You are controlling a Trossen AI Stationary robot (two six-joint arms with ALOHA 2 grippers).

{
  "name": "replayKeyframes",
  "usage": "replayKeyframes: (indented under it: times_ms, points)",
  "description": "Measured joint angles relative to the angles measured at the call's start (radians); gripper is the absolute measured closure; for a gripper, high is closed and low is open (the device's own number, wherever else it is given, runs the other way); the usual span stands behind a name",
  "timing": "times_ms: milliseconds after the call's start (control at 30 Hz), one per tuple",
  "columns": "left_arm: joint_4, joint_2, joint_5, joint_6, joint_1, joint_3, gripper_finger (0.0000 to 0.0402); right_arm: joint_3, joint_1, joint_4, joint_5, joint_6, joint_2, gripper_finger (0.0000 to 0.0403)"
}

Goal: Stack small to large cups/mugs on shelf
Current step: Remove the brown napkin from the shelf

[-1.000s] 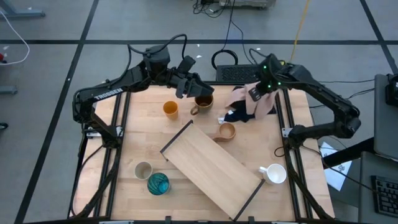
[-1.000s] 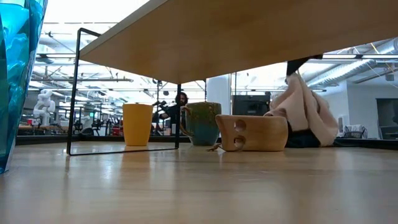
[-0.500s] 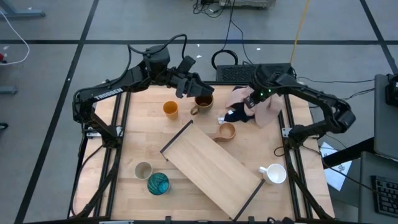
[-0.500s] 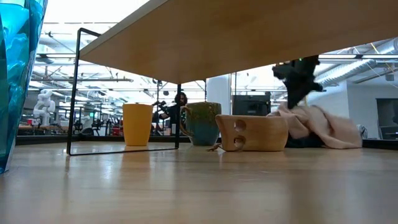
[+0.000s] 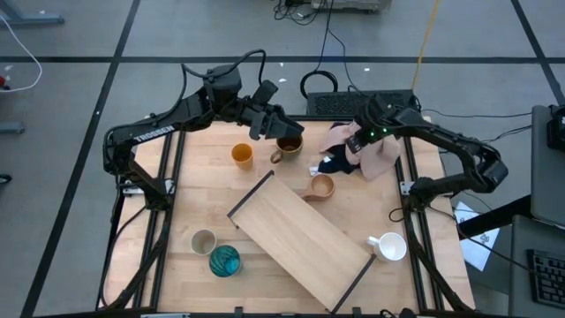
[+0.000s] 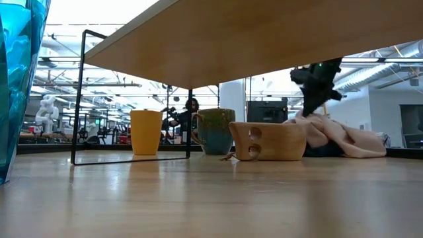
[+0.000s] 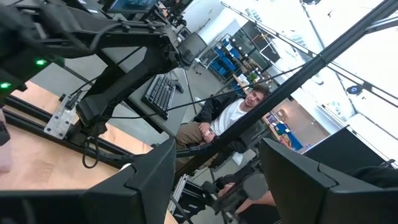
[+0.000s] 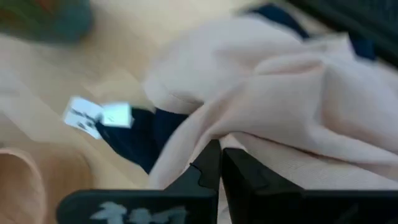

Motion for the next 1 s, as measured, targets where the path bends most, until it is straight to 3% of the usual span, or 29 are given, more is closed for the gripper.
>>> replayKeyframes:
  times_ms: [200,667,833,1000]
  points:
    - [0.0,0.0,-0.002,0.002,0.0,0.0,0.0167,0.047,-0.001,0.002,-0.003,0.012,-0.098,0.0329]
    - [0.0,0.0,-0.008,0.005,0.002,0.0,0.0167,0.072,-0.001,-0.06,-0.03,0.103,-0.117,0.0104]
    - [0.0,0.0,-0.009,0.005,0.002,0.0,0.0167,0.107,0.007,-0.06,-0.062,0.137,-0.121,0.0057]
    - [0.0,0.0,-0.01,0.005,0.002,0.0,0.0167,0.197,0.008,-0.023,-0.075,0.137,-0.145,0.0047]
